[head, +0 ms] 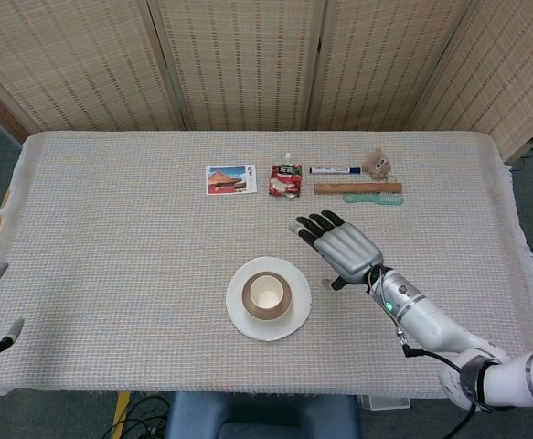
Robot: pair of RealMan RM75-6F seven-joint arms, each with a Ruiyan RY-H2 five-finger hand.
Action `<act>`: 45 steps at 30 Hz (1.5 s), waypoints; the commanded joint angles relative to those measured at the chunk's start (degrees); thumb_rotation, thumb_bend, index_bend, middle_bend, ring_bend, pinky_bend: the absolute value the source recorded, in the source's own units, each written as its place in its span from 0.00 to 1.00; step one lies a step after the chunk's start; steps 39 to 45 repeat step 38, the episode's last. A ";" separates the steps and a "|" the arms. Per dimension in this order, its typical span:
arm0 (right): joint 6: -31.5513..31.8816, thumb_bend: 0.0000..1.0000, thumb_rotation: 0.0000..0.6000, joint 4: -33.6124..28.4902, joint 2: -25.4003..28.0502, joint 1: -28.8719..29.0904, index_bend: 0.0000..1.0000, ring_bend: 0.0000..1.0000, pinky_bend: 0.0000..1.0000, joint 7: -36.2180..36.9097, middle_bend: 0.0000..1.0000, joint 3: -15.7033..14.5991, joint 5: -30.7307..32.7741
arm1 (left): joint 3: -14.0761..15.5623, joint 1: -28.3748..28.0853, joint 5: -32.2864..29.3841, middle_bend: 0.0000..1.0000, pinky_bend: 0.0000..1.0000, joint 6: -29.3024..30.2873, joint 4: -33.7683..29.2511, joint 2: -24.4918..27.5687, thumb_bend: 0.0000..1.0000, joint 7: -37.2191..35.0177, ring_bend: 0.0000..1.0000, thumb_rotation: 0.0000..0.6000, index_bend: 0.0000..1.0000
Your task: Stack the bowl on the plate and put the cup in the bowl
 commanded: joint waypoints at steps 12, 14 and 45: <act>40.42 0.21 1.00 14.78 -8.41 -36.98 0.00 0.00 0.00 3.89 0.00 -4.24 -14.89 | -0.26 -4.75 -3.16 0.00 0.19 -8.48 3.04 -2.51 0.35 1.75 0.00 1.00 0.09; 41.96 0.21 1.00 17.06 -9.56 -39.72 0.00 0.00 0.00 5.10 0.00 -3.96 -15.42 | -0.18 -4.61 -2.66 0.00 0.19 -7.90 4.41 -3.45 0.35 1.05 0.00 1.00 0.09; 35.91 0.21 1.00 26.25 -13.64 -48.26 0.00 0.00 0.00 11.07 0.00 1.68 -22.63 | 2.73 -4.13 1.33 0.00 0.19 -7.21 8.98 -9.50 0.35 2.81 0.00 1.00 0.10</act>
